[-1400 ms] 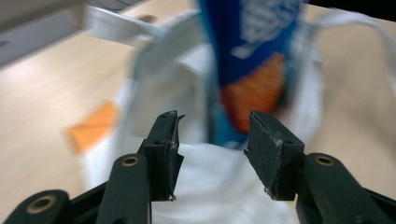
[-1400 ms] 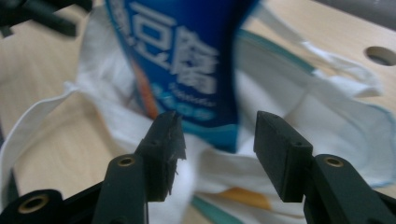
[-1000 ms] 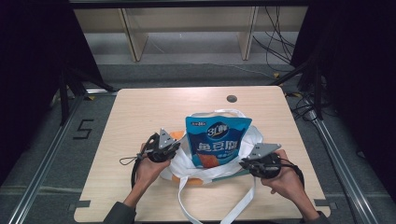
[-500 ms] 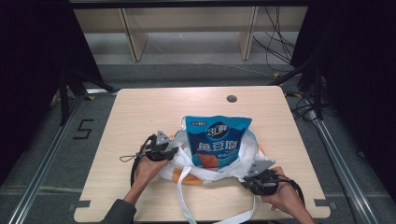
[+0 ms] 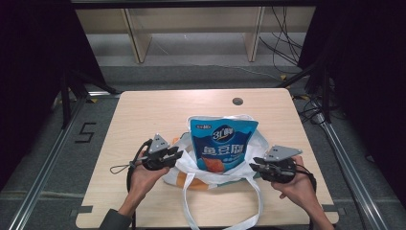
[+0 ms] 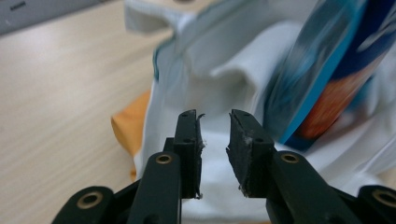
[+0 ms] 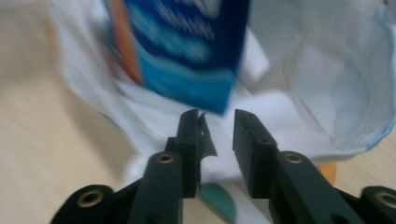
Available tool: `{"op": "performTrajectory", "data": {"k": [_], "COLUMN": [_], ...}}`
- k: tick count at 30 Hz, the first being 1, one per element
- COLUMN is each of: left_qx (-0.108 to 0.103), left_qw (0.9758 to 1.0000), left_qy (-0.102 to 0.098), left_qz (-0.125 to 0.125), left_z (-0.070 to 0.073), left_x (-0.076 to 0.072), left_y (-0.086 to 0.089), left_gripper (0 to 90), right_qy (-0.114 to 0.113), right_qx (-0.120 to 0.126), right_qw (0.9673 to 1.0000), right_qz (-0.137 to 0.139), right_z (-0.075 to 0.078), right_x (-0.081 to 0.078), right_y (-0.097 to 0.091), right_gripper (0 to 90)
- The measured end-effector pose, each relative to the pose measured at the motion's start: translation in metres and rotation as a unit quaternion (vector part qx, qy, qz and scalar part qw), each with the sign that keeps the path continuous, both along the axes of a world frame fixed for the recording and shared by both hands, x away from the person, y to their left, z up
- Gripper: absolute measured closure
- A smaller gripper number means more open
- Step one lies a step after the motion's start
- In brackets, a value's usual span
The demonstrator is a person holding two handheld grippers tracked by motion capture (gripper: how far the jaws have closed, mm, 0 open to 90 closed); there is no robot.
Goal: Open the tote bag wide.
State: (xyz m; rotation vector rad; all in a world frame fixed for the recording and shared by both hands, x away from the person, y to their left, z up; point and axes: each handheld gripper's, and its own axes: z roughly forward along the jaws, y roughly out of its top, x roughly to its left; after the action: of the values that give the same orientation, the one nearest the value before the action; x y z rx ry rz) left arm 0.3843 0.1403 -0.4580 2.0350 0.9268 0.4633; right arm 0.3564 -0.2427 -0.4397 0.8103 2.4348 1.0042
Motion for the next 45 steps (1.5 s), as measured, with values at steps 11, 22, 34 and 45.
{"op": "performTrajectory", "data": {"k": [11, 22, 34, 45], "left_qx": [0.044, 0.030, 0.026, 0.026], "left_qw": [0.9977, 0.9984, 0.9980, 0.9981], "left_qy": [0.051, 0.043, 0.032, 0.027], "left_qz": [0.003, 0.020, 0.048, 0.049], "left_z": [-0.050, -0.054, -0.056, -0.057], "left_x": [0.014, 0.026, 0.073, 0.087], "left_y": [-0.003, -0.004, -0.006, -0.005], "left_gripper": [79.2, 78.5, 76.8, 76.5], "right_qy": [0.041, 0.050, 0.029, 0.015], "right_qx": [-0.065, -0.048, -0.034, -0.041], "right_qw": [0.9970, 0.9973, 0.9967, 0.9962], "right_qz": [-0.010, -0.025, -0.068, -0.075], "right_z": [-0.059, -0.060, -0.064, -0.064], "right_x": [0.018, 0.027, 0.071, 0.087], "right_y": [0.009, 0.009, 0.017, 0.017], "right_gripper": [89.2, 89.1, 87.5, 86.7]}}
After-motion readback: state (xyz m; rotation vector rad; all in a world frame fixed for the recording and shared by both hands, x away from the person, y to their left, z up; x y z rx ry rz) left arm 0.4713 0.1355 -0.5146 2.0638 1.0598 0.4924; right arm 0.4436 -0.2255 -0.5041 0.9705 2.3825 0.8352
